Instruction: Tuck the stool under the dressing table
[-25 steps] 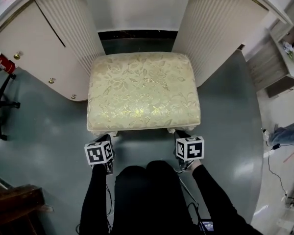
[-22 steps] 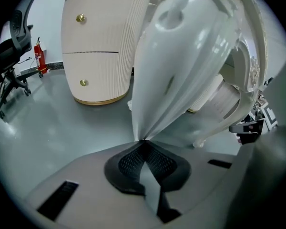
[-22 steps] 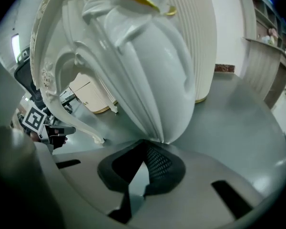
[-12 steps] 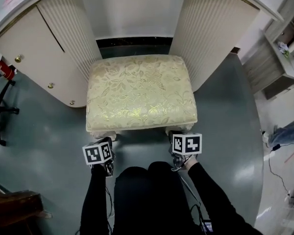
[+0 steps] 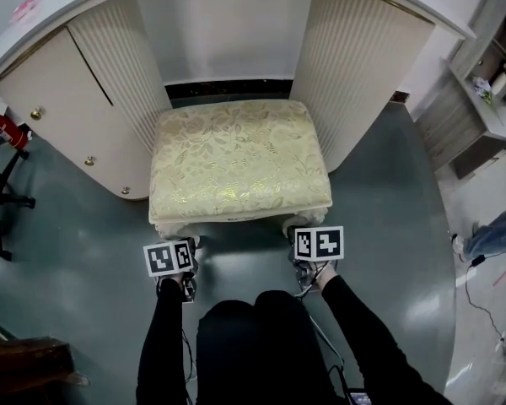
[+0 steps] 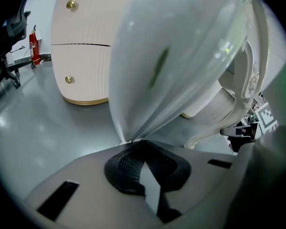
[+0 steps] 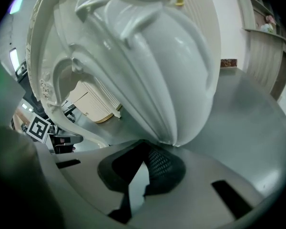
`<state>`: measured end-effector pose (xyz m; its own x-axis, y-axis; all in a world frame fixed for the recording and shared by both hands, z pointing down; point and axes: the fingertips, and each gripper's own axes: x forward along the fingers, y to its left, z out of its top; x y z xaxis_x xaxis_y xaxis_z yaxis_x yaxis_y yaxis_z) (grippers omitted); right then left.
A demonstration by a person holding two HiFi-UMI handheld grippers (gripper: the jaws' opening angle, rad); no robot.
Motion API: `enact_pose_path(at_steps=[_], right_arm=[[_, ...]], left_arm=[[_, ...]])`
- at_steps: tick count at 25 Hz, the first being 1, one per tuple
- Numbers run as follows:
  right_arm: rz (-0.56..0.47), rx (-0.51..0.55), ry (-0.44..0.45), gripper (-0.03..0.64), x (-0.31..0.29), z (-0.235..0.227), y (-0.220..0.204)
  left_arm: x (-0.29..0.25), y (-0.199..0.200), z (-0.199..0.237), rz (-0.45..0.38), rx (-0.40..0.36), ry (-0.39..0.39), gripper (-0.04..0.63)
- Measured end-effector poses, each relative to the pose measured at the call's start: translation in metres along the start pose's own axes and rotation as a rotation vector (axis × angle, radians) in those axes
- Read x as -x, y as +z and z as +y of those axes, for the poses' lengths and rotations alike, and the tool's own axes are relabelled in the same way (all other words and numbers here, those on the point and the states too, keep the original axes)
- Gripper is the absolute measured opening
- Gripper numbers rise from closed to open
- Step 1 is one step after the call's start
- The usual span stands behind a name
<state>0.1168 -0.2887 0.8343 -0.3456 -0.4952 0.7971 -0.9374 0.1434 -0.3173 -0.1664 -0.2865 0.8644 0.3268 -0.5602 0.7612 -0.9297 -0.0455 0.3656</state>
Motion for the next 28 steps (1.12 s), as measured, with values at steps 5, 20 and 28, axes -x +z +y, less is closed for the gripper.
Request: enact_pose_path(at_steps=[5,20,28], right_arm=[[-0.001,0.014,-0.002,0.005,-0.004,-0.003,0.001],[-0.004,-0.004,0.042,0.005,-0.014,-0.004,0.002],[0.028,-0.042,0.056,0.005,-0.027,-0.005,-0.001]], left_arm=[[0.0,0.001,0.0,0.017,-0.008,-0.006,0.008],[-0.002,-0.001,-0.002,0.018,0.02,0.009,0.008],[-0.012,-0.003,0.0,0.039,0.015,-0.007,0.008]])
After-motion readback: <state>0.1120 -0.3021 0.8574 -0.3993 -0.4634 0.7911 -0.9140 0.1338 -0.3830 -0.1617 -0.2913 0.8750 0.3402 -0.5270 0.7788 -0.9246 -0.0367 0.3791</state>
